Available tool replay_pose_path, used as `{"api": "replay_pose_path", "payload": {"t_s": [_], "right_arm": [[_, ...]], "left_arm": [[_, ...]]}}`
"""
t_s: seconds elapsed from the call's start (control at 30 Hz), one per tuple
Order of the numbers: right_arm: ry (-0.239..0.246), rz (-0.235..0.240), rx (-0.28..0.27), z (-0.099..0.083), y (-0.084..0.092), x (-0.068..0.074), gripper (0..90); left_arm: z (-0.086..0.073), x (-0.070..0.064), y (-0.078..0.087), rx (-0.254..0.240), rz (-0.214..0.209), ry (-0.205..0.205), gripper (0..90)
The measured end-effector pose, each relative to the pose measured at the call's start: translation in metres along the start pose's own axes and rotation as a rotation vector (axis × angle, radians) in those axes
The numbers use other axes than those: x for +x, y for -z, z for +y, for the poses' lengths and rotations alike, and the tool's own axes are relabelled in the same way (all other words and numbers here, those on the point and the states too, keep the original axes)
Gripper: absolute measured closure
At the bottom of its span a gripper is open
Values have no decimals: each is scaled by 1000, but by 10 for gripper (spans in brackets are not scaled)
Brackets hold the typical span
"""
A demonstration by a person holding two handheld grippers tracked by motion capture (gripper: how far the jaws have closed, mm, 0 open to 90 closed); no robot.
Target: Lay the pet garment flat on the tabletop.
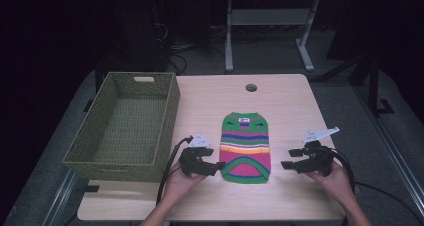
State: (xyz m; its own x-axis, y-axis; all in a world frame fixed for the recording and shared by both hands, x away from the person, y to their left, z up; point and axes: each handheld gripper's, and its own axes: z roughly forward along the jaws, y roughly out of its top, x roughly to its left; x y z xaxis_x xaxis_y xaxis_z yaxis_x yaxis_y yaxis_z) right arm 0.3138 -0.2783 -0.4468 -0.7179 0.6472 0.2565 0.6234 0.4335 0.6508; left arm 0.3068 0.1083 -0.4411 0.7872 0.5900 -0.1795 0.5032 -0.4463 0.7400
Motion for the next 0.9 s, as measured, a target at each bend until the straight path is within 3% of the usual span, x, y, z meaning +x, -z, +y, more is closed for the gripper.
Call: {"api": "replay_pose_path", "payload": {"t_s": [0.7,0.9], "right_arm": [[-24,-19,-21,-24,12,2,310],[-28,-26,-37,-35,17,1,308]], "left_arm": [[-13,-7,8,18,-3,-26,303],[-19,-8,12,17,-4,-11,302]]}}
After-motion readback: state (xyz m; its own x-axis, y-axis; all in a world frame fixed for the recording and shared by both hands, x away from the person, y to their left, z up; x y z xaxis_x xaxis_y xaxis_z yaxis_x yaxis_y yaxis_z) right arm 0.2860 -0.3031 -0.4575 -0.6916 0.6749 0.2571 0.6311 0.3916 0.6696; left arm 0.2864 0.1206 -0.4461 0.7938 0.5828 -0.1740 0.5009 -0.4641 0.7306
